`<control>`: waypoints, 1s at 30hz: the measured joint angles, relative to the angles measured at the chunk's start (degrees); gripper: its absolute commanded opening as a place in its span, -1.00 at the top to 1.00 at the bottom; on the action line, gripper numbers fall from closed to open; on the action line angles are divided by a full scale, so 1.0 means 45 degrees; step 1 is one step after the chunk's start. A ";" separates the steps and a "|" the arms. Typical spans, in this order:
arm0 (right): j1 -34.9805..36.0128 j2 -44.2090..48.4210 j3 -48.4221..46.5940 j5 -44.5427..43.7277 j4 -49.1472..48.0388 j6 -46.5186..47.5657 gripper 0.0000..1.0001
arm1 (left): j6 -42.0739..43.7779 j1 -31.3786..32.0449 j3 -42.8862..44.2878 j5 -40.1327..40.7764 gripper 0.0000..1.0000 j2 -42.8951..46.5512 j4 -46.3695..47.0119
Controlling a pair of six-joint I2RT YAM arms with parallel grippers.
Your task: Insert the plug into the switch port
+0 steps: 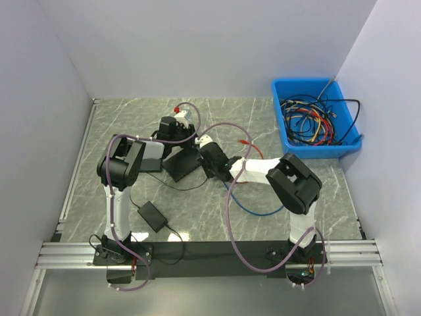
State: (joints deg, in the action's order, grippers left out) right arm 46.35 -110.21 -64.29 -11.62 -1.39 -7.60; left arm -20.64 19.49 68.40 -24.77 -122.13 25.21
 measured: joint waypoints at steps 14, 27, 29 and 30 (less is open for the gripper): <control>0.0005 0.1724 0.1491 -0.0282 0.0044 -0.0398 0.06 | -0.0733 0.0136 -0.0617 0.0767 -0.17 0.0748 -0.0423; 0.0063 0.1826 0.1268 -0.0253 0.0452 -0.2356 0.08 | -0.1831 0.0151 -0.2283 0.4634 -0.73 0.3973 -0.2769; 0.0155 0.1826 0.1190 -0.0131 0.0461 -0.2705 0.08 | -0.1957 0.0063 -0.2220 0.5047 -0.72 0.4279 -0.3070; 0.0272 0.1826 0.1156 -0.0083 0.0457 -0.2900 0.08 | -0.2011 0.0005 -0.2186 0.5173 -0.72 0.4430 -0.3186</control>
State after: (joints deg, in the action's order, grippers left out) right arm 47.57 -102.00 -59.09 -11.99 0.67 -20.64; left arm -29.69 19.51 58.57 -1.50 -102.19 10.87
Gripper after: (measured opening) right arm 0.460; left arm 0.864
